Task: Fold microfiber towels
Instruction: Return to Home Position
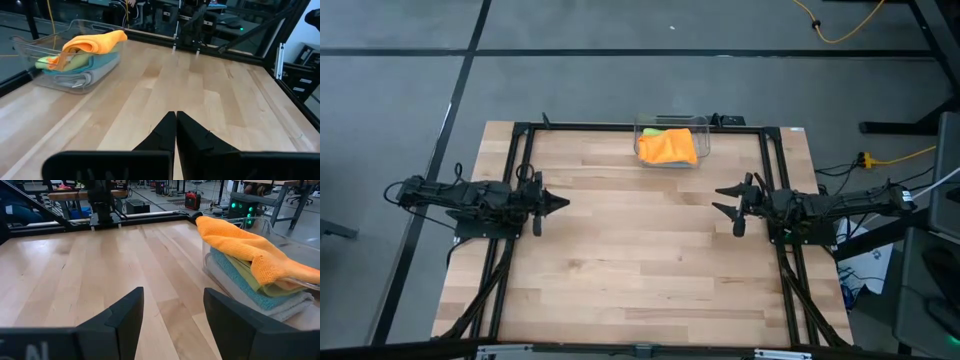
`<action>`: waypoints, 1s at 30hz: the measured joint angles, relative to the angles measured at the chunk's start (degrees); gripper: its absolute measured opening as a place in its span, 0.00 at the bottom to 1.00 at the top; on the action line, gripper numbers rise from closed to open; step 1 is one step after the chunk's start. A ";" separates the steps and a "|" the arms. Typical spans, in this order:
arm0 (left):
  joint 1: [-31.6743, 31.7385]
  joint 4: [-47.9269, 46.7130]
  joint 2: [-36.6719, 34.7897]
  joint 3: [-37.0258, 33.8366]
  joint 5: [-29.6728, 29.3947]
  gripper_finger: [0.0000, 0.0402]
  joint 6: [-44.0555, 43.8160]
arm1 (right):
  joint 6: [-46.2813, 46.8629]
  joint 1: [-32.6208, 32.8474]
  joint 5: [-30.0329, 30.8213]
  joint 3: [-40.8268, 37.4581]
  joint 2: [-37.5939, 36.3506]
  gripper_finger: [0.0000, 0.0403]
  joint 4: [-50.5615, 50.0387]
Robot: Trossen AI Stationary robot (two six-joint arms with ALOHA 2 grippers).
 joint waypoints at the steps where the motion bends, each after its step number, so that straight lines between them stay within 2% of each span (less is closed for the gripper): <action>1: 0.00 0.00 0.00 0.00 -0.01 0.02 0.00 | 0.00 0.00 0.00 0.00 0.01 0.52 0.00; 10: 0.00 0.00 0.00 0.00 -0.01 0.04 0.02 | 0.00 0.00 -0.02 0.00 0.01 0.52 0.04; 22: 0.00 0.00 0.00 0.00 -0.02 0.00 0.02 | 0.00 0.00 -0.02 0.00 0.03 0.52 0.04; 30: 0.00 0.00 0.00 0.00 -0.02 0.03 0.02 | 0.00 0.00 -0.02 0.02 0.03 0.52 0.04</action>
